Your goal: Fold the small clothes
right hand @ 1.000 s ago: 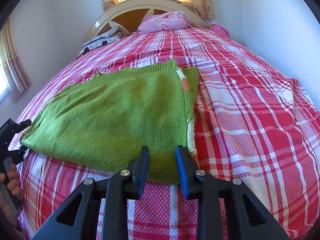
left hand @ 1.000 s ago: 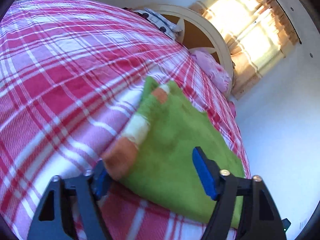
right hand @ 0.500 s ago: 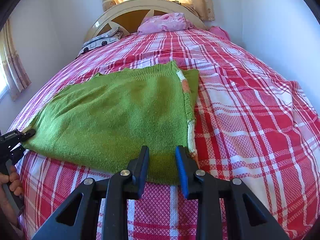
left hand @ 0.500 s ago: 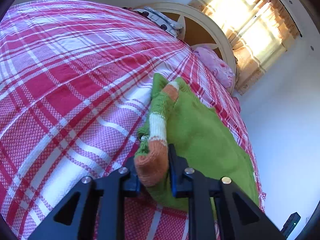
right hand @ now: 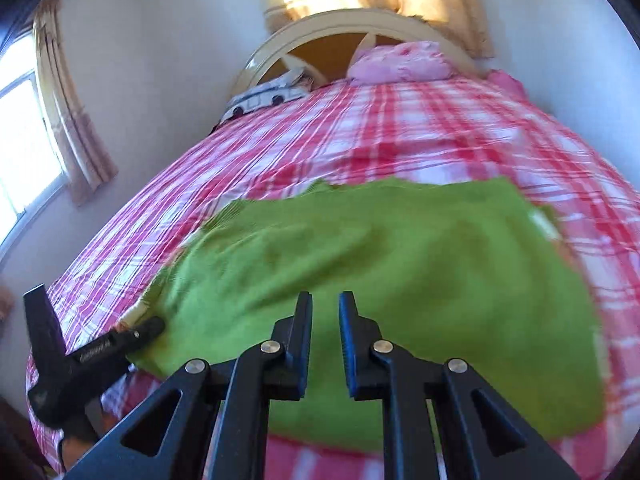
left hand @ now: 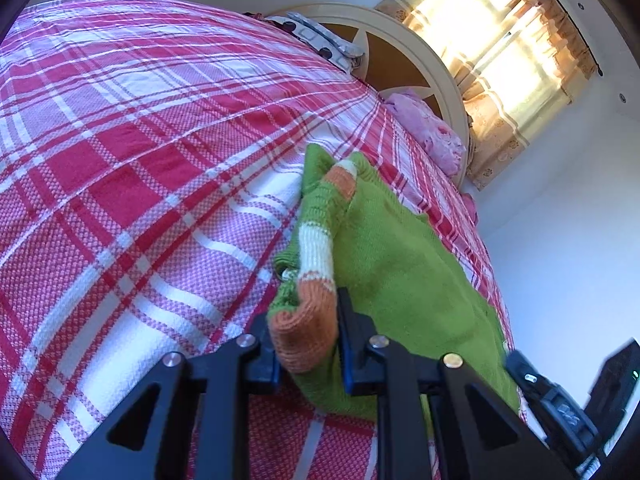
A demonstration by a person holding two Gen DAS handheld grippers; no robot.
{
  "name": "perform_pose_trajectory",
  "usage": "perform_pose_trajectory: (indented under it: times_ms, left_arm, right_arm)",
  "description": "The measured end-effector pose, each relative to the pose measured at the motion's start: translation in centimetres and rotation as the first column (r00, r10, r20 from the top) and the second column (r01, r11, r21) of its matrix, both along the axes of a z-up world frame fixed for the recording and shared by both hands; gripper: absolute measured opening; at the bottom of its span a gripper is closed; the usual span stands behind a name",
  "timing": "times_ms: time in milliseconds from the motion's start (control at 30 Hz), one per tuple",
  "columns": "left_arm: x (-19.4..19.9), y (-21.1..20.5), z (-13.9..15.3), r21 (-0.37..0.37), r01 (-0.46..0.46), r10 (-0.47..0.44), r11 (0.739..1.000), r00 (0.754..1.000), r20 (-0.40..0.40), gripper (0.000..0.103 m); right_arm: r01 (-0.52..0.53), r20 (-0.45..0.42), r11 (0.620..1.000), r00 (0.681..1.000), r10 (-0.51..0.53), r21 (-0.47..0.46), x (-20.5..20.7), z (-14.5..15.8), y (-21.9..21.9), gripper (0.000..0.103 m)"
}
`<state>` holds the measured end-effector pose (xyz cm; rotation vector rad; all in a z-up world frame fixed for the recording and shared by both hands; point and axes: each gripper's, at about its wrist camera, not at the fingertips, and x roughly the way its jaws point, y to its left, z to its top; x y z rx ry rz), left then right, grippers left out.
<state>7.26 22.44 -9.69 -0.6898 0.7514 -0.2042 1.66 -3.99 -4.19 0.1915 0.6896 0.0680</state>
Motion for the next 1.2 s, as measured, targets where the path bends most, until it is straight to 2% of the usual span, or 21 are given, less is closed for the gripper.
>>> perform_pose_trajectory:
  times_ms: [100, 133, 233, 333, 433, 467, 500, 567, 633, 733, 900, 1000, 1133, 1200]
  left_arm:
    - [-0.1, 0.1, -0.1, -0.007, 0.0, 0.0, 1.0, 1.0, -0.001, 0.022]
    - [-0.1, 0.1, -0.2, -0.008, 0.0, 0.0, 1.0, 1.0, -0.001, 0.022]
    - [-0.2, 0.2, -0.2, -0.016, -0.001, 0.001, 1.0, 1.0, 0.002, 0.022]
    - [-0.3, 0.4, -0.3, -0.04, -0.006, 0.006, 0.999, 1.0, 0.008, 0.023]
    - [-0.5, 0.7, -0.3, -0.059, -0.009, 0.01, 0.998, 1.0, 0.013, 0.023]
    - [-0.5, 0.7, -0.3, -0.062, -0.009, 0.01, 0.998, 1.0, 0.014, 0.023]
    - [-0.6, 0.7, -0.3, -0.068, -0.009, 0.01, 0.998, 1.0, 0.017, 0.023]
    - [-0.7, 1.0, -0.4, -0.09, -0.008, 0.01, 0.996, 1.0, 0.026, 0.024]
    - [-0.8, 1.2, -0.5, -0.108, -0.008, 0.011, 0.994, 0.999, 0.032, 0.024]
    - [-0.9, 1.3, -0.5, -0.121, -0.007, 0.011, 0.993, 0.999, 0.036, 0.024]
    - [-1.0, 1.5, -0.5, -0.132, -0.003, 0.008, 0.991, 0.999, 0.041, 0.024]
    - [-1.0, 1.6, -0.6, -0.139, -0.002, 0.008, 0.99, 0.999, 0.042, 0.023]
    - [-1.2, 1.8, -0.6, -0.143, -0.002, 0.008, 0.99, 0.999, 0.041, 0.023]
    - [-1.2, 1.8, -0.6, -0.144, -0.001, 0.007, 0.99, 0.999, 0.041, 0.023]
  right_arm:
    - [0.0, -0.122, 0.999, 0.992, -0.004, -0.036, 2.5, -3.8, 1.8, 0.014]
    - [0.004, -0.099, 0.999, 0.995, -0.008, -0.042, 2.4, -3.9, 1.9, 0.014]
    - [-0.005, -0.115, 0.999, 0.993, -0.001, -0.044, 2.6, -3.7, 2.0, 0.014]
    - [-0.04, -0.144, 0.993, 0.989, 0.024, -0.109, 3.3, -2.8, 2.6, 0.014]
    - [-0.068, -0.08, 0.996, 0.995, 0.063, -0.059, 4.3, 0.2, 2.9, 0.016]
    - [-0.083, -0.061, 0.995, 0.995, 0.081, -0.046, 4.9, 1.2, 3.4, 0.028]
    - [-0.105, -0.054, 0.994, 0.993, 0.103, -0.037, 5.8, 1.9, 4.1, 0.052]
    - [-0.17, -0.072, 0.985, 0.983, 0.169, -0.011, 8.3, 2.7, 6.7, 0.072]
    - [-0.221, -0.108, 0.975, 0.97, 0.218, -0.018, 10.5, 2.5, 9.7, 0.072]
    - [-0.311, -0.194, 0.947, 0.936, 0.292, -0.076, 14.3, 0.8, 14.5, 0.071]
    - [-0.385, -0.298, 0.901, 0.9, 0.318, -0.201, 17.7, -2.8, 19.8, 0.071]
    - [-0.418, -0.312, 0.854, 0.893, 0.324, -0.309, 18.0, -4.1, 21.4, 0.071]
    - [-0.433, -0.336, 0.815, 0.888, 0.313, -0.385, 18.3, -5.2, 22.2, 0.071]
    - [-0.438, -0.337, 0.795, 0.889, 0.311, -0.42, 18.0, -5.3, 22.5, 0.066]
